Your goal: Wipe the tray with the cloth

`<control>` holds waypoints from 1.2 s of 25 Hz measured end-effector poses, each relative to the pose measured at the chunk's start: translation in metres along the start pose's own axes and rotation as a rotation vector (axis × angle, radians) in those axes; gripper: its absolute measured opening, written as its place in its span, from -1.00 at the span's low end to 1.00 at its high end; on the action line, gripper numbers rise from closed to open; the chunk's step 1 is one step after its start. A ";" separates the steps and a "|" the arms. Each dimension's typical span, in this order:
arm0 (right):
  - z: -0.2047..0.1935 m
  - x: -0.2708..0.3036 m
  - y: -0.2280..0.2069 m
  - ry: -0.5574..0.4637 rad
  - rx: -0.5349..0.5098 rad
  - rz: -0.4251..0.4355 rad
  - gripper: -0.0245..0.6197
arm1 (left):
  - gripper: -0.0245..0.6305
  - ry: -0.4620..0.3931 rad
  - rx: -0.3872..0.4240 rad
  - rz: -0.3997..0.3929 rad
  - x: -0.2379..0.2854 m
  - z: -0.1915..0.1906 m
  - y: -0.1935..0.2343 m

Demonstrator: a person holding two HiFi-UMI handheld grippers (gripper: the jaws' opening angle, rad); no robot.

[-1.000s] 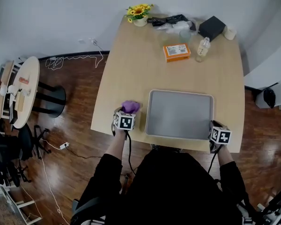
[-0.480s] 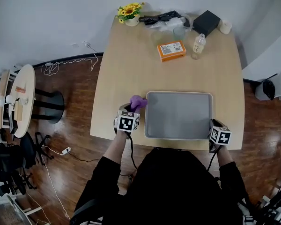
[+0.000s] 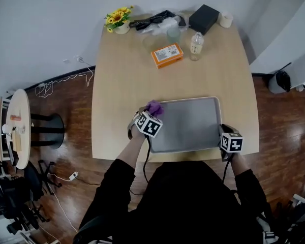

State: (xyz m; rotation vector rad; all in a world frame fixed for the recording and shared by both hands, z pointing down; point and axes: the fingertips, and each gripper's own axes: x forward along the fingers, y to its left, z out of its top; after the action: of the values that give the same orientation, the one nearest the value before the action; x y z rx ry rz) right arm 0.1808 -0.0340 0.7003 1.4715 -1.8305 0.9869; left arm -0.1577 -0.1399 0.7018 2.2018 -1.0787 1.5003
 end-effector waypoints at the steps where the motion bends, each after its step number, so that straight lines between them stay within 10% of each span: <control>1: 0.001 0.000 0.000 -0.002 -0.002 0.001 -0.77 | -0.67 0.009 0.020 -0.003 0.002 0.004 -0.003; 11: -0.002 -0.001 0.000 -0.019 0.004 0.037 -0.76 | -0.67 -0.135 0.344 -0.312 0.032 0.162 -0.183; 16: 0.001 -0.002 -0.001 -0.029 -0.001 0.062 -0.75 | -0.67 -0.159 0.511 -0.302 0.045 0.206 -0.235; 21: -0.003 -0.001 -0.003 -0.019 -0.019 0.079 -0.74 | -0.66 -0.148 0.450 -0.318 0.033 0.172 -0.218; 30: -0.005 -0.003 -0.004 -0.018 -0.022 0.079 -0.74 | -0.66 -0.008 0.191 -0.094 -0.012 -0.002 -0.075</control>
State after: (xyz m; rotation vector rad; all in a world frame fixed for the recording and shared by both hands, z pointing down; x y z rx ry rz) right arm 0.1851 -0.0285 0.7018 1.4092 -1.9194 0.9906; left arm -0.1085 -0.0824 0.7059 2.3498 -0.8519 1.6138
